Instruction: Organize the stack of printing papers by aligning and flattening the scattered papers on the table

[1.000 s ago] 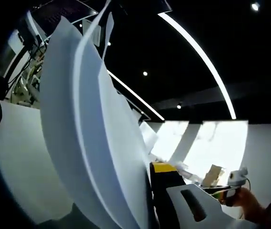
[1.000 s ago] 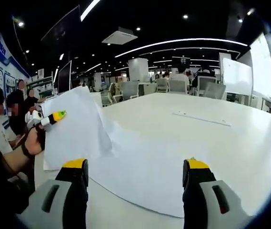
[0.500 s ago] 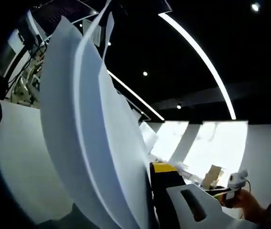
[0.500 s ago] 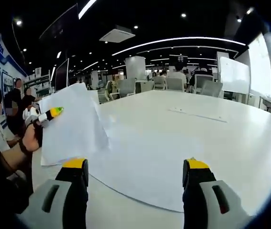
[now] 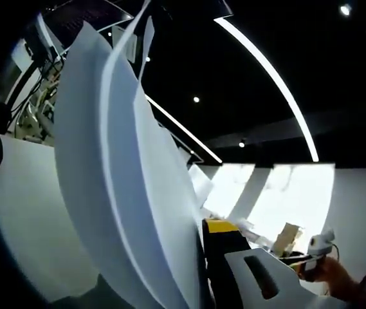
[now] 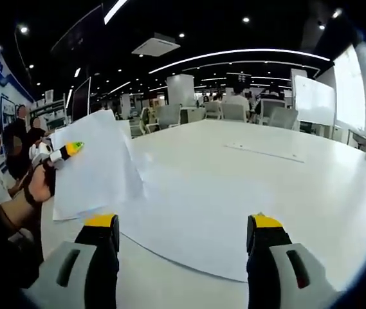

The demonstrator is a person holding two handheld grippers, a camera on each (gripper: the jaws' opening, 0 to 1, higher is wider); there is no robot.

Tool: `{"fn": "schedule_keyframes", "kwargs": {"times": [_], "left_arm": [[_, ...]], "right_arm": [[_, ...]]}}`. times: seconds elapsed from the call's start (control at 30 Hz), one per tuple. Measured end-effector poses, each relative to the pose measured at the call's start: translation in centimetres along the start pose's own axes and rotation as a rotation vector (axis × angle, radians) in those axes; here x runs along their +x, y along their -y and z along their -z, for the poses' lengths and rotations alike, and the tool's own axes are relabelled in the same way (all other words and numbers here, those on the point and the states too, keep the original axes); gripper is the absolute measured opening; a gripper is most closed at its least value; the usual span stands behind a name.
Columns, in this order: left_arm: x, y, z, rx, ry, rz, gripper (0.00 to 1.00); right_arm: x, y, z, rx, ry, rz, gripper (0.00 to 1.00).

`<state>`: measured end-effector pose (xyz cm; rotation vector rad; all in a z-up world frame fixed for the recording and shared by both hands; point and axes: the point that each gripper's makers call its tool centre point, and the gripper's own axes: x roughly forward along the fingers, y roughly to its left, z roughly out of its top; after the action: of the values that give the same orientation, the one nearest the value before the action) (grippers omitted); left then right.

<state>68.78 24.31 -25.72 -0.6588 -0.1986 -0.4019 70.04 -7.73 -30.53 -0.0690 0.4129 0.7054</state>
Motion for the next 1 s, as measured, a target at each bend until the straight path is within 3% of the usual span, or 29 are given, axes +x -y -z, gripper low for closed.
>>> {"fn": "schedule_keyframes", "kwargs": {"times": [1.0], "left_arm": [[0.02, -0.27, -0.05, 0.002, 0.000, -0.008, 0.10]], "right_arm": [[0.08, 0.56, 0.54, 0.020, 0.003, 0.013, 0.77]]}}
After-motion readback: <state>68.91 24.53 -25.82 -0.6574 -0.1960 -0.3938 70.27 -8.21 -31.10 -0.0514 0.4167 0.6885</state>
